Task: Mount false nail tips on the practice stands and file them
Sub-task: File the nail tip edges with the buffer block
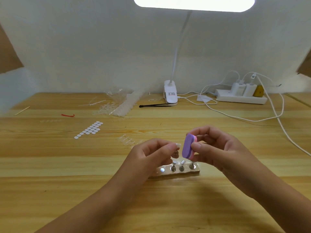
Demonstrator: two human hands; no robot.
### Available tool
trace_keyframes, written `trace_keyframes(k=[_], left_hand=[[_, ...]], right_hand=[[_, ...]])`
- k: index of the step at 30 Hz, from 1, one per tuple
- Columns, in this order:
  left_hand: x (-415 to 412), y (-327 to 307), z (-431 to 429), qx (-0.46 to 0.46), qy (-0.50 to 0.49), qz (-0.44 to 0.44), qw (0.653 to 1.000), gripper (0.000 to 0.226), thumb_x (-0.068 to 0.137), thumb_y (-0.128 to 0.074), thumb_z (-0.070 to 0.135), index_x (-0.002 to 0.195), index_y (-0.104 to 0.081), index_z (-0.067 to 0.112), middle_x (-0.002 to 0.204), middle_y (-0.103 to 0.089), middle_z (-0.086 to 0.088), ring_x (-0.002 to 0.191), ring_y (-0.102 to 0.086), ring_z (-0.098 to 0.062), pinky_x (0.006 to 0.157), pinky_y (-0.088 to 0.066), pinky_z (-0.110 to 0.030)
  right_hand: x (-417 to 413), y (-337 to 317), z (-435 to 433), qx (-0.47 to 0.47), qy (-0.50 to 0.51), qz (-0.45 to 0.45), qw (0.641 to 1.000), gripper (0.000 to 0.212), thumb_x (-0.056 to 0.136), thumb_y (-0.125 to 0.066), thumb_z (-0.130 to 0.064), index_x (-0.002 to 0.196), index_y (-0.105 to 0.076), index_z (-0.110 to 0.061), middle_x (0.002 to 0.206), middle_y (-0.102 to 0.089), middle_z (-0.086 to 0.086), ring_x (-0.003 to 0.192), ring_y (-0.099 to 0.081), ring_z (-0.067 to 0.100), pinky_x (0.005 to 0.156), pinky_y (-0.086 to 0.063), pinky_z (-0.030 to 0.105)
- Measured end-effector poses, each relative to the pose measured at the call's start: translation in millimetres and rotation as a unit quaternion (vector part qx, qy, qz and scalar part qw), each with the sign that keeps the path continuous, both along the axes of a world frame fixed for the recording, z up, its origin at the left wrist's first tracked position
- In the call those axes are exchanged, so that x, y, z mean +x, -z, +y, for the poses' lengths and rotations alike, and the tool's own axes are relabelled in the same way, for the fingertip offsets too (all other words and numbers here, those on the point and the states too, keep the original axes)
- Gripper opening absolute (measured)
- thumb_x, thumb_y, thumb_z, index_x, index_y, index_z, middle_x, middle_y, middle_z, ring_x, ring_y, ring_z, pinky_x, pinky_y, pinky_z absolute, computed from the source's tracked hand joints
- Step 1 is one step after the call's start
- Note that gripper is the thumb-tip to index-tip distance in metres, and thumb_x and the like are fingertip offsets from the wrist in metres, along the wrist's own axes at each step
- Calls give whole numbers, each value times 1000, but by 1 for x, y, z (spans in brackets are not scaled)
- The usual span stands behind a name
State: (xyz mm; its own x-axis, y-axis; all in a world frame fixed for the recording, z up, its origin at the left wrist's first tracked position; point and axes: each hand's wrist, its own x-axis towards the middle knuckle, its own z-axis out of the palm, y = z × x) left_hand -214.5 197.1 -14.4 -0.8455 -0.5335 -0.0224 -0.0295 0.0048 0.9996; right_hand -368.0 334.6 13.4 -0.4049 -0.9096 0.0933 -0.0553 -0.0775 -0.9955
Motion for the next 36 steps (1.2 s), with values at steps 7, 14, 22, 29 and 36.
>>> trace_keyframes(k=[7, 14, 22, 29, 36], left_hand=[[0, 1, -1, 6, -2, 1, 1000, 30, 77, -71, 45, 105, -72, 34, 108, -75, 3, 104, -70, -15, 85, -54, -34], [-2, 1, -2, 96, 7, 9, 995, 35, 76, -73, 31, 107, -71, 14, 110, -75, -8, 96, -72, -17, 91, -45, -39], [-1, -1, 0, 114, 14, 26, 993, 34, 71, -76, 27, 100, -70, 11, 107, -75, -11, 88, -70, -14, 91, -47, -36], [-2, -3, 1, 125, 1, 29, 992, 21, 71, -74, 26, 90, -73, 18, 99, -75, -11, 78, -66, -7, 73, -49, -22], [-2, -5, 2, 134, 6, 36, 990, 18, 71, -74, 26, 87, -75, 19, 98, -76, -8, 78, -67, -7, 72, -52, -19]], right_hand=[[4, 1, 0, 28, -45, 51, 997, 21, 77, -72, -27, 98, -70, -28, 96, -74, 2, 82, -70, 15, 74, -55, 25], [7, 6, -1, 10, -37, 47, 998, 21, 77, -73, -18, 97, -68, -20, 96, -74, 7, 84, -70, 21, 77, -54, 32], [10, 6, -1, 7, -47, 31, 998, 27, 77, -74, -16, 101, -64, -8, 93, -75, 12, 86, -72, 22, 72, -55, 23], [15, 6, -3, -10, -21, 23, 999, 23, 72, -76, -20, 91, -64, -12, 91, -75, 13, 85, -72, 27, 74, -57, 29], [19, 6, -4, -11, -2, 14, 1000, 31, 72, -75, -18, 96, -61, -6, 91, -75, 12, 83, -73, 22, 72, -57, 25]])
